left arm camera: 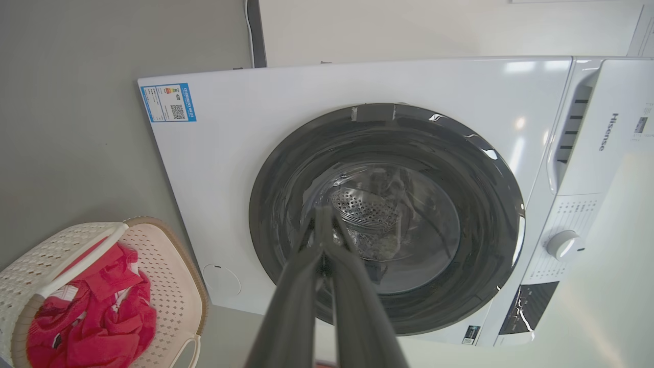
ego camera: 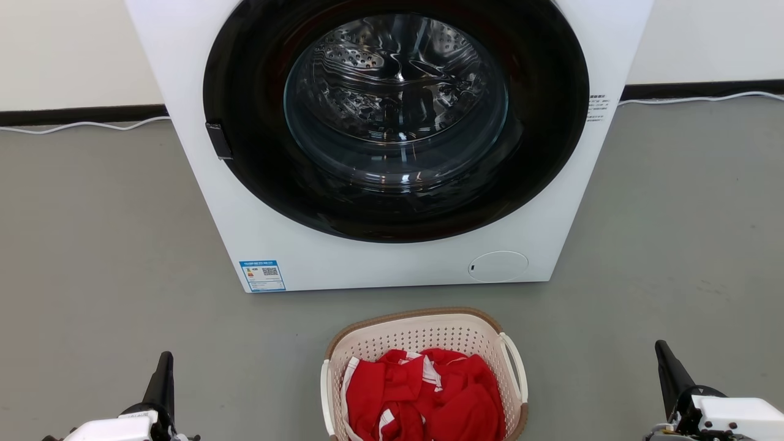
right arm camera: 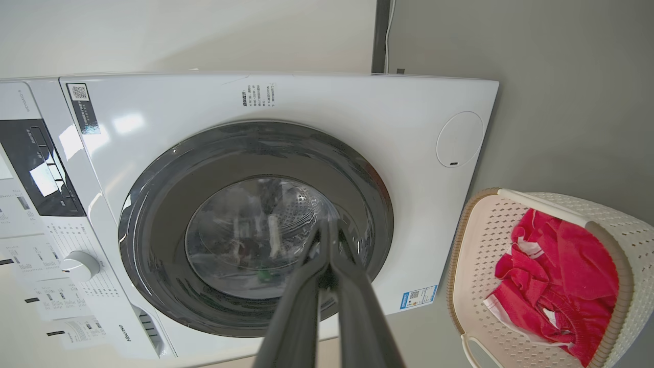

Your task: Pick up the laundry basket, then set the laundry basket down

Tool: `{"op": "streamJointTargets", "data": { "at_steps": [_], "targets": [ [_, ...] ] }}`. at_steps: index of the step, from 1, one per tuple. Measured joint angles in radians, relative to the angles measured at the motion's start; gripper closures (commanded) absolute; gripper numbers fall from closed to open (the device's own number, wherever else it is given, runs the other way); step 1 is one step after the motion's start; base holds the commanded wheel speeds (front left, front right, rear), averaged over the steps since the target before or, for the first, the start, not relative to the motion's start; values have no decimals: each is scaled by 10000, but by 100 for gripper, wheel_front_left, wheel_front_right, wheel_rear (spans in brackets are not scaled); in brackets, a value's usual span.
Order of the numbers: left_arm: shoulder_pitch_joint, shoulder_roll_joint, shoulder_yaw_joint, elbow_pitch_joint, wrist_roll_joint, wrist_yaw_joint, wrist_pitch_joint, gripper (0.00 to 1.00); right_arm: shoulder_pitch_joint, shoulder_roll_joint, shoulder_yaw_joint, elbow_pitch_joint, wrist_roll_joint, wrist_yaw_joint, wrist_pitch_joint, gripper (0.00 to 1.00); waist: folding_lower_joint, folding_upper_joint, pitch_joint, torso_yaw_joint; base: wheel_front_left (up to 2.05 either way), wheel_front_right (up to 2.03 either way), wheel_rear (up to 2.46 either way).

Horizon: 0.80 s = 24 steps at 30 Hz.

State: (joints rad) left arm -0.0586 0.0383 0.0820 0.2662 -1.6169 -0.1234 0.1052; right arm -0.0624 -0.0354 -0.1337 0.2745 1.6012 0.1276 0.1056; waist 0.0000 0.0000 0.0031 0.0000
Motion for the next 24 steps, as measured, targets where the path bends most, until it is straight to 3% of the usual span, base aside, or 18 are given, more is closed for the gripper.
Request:
{"op": "streamJointTargets", "data": {
  "at_steps": [10, 11, 24],
  "targets": [
    [0, 0, 0, 0, 0, 0, 0, 100, 0, 0, 0, 0, 0, 0, 0, 100, 1, 0, 0, 0, 0, 0, 0],
    [14, -6, -8, 44, -4, 2, -13, 0, 24, 13, 0, 46, -8, 0, -2, 0, 0, 0, 0, 0, 0, 0, 0],
    [530, -257, -138, 690, 6, 8, -190, 0, 423, 251, 224, 627, -123, -4, -125, 0, 4, 0, -12, -15, 0, 0, 0]
  ]
}}
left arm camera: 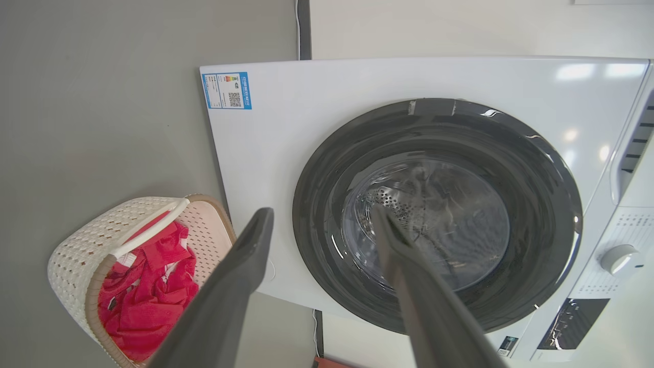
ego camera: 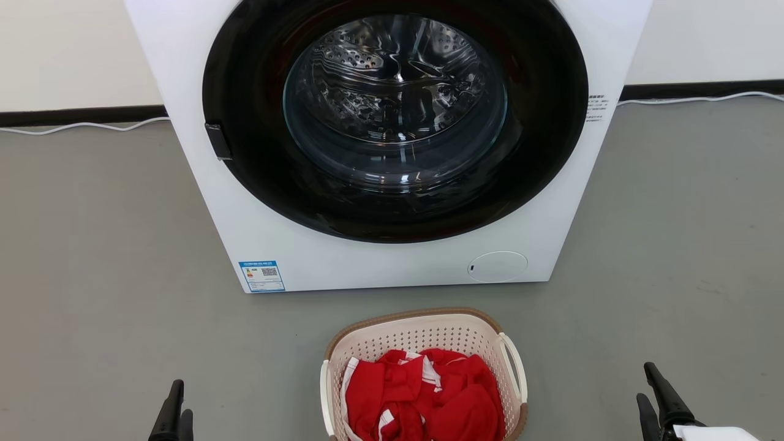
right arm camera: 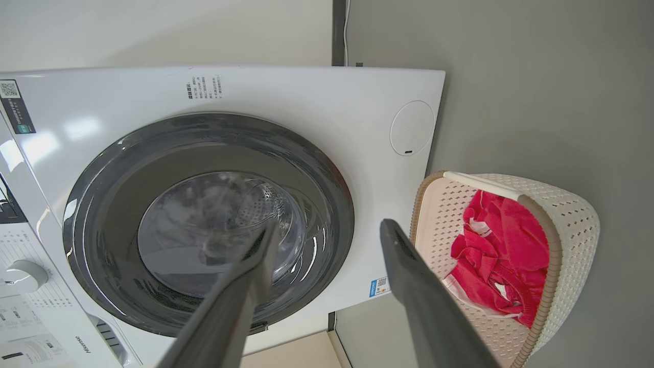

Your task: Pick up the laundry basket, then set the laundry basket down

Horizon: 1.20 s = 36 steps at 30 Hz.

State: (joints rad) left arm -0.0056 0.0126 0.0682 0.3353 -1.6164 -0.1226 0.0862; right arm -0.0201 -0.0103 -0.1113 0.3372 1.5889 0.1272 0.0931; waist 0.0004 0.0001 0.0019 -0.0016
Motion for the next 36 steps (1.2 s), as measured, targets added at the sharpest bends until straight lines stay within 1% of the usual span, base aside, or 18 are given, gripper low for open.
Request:
{"op": "streamJointTargets", "data": {
  "at_steps": [5, 17, 26, 36],
  "targets": [
    [-47, 44, -127, 12, 209, 0, -138, 0, -16, -58, 151, 2, -146, 0, -128, 0, -1, 0, 19, -9, 0, 0, 0],
    [-190, 140, -301, 27, 1400, -2, -499, 0, -421, -309, 711, 73, -1120, 0, -545, 0, -2, 0, 43, -22, 0, 0, 0],
    [-342, 190, -414, -59, 2698, -2, -769, 0, -690, -447, 1091, 117, -2136, 0, -775, 0, -2, 0, 68, -13, 0, 0, 0],
    [-358, 337, -709, -90, 4433, -2, -1068, 0, -854, -639, 1565, 311, -3494, 0, -1053, 0, -2, 0, 77, -7, 0, 0, 0]
  ]
}}
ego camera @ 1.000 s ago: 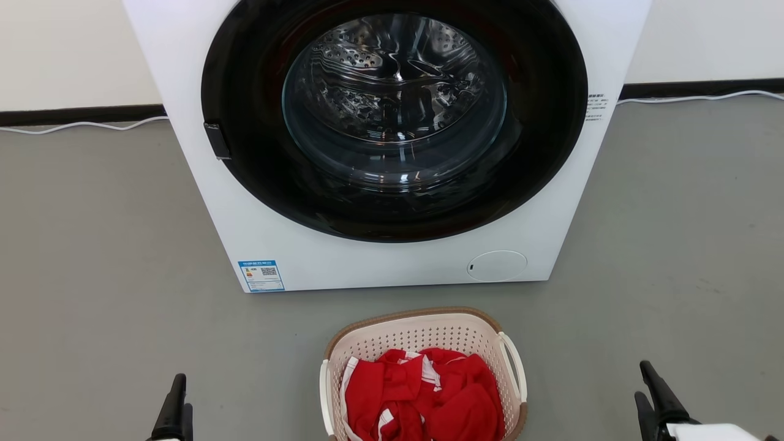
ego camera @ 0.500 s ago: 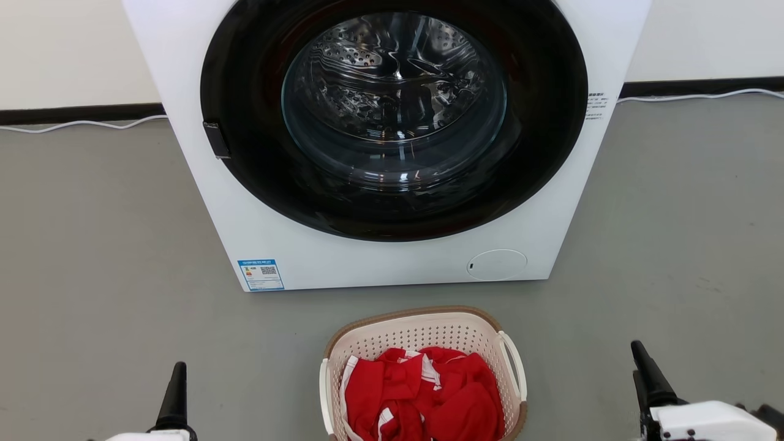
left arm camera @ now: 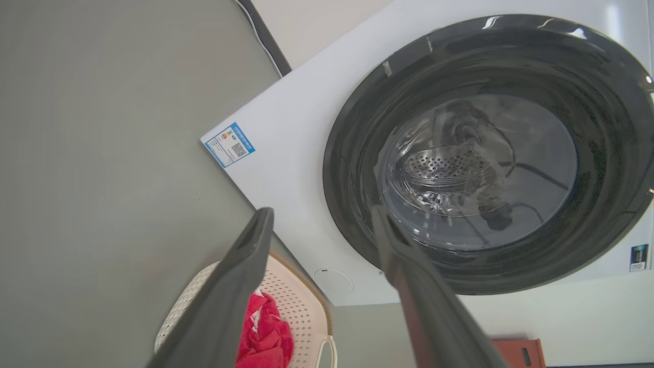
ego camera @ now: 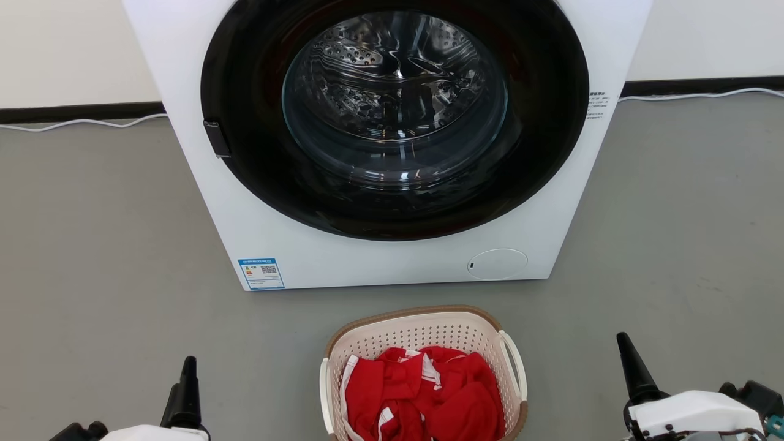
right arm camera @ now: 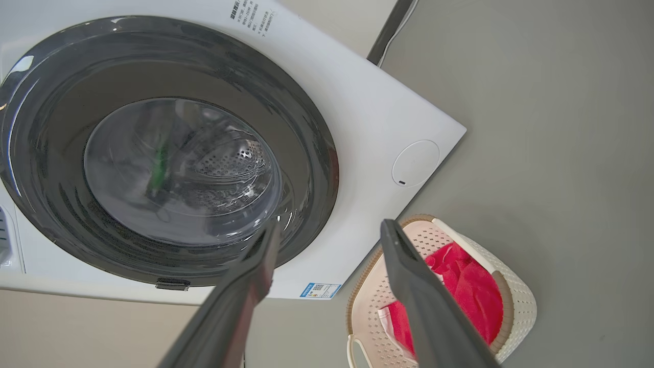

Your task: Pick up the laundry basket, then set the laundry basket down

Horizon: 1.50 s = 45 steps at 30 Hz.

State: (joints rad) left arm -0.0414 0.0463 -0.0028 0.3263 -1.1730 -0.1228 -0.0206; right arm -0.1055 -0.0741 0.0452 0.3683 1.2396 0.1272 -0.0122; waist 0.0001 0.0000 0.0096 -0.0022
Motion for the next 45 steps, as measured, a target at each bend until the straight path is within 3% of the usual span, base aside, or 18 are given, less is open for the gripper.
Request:
{"op": "streamJointTargets", "data": {
  "at_steps": [26, 45],
  "targets": [
    [-261, 476, -1592, 146, 3724, -4, -708, 0, -915, -539, 1714, 706, -3085, 0, -706, 0, -1, 0, -63, -144, 0, 0, 0],
    [-602, 593, -2240, 178, 6090, -6, -1235, 0, -1665, -865, 2755, 1246, -4936, 0, -1283, 0, -1, 1, -59, -182, 0, 0, 0]
  ]
}}
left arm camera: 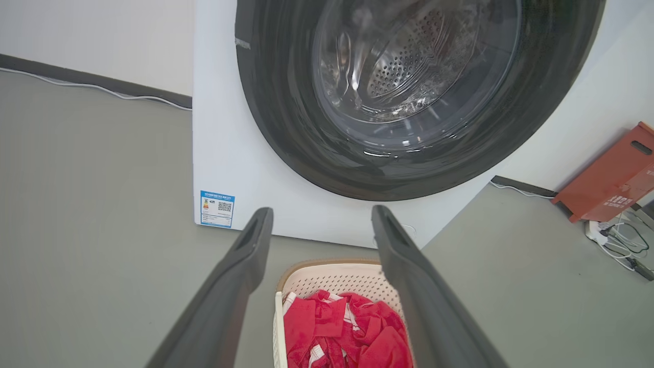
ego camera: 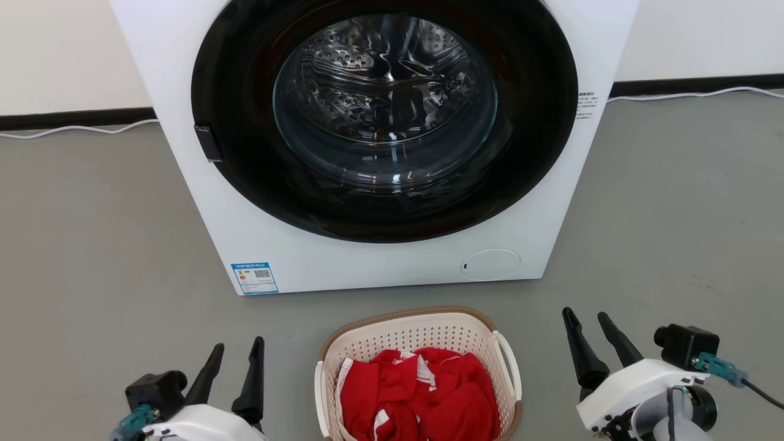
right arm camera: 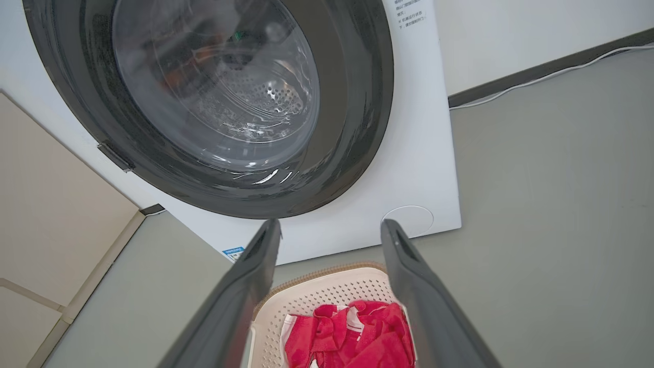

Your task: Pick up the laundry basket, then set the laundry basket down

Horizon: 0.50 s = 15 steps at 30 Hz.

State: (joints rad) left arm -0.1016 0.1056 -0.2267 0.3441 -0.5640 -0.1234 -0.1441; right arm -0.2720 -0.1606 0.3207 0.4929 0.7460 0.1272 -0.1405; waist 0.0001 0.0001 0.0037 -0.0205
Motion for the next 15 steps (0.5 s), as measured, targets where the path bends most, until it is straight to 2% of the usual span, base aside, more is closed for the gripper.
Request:
{"op": "streamJointTargets", "data": {
  "at_steps": [15],
  "targets": [
    [-182, 8, -366, 148, 1551, -4, -422, 0, -561, -163, 546, 472, -1369, 0, -391, 0, 0, 0, 33, -35, 0, 0, 0]
  ]
}}
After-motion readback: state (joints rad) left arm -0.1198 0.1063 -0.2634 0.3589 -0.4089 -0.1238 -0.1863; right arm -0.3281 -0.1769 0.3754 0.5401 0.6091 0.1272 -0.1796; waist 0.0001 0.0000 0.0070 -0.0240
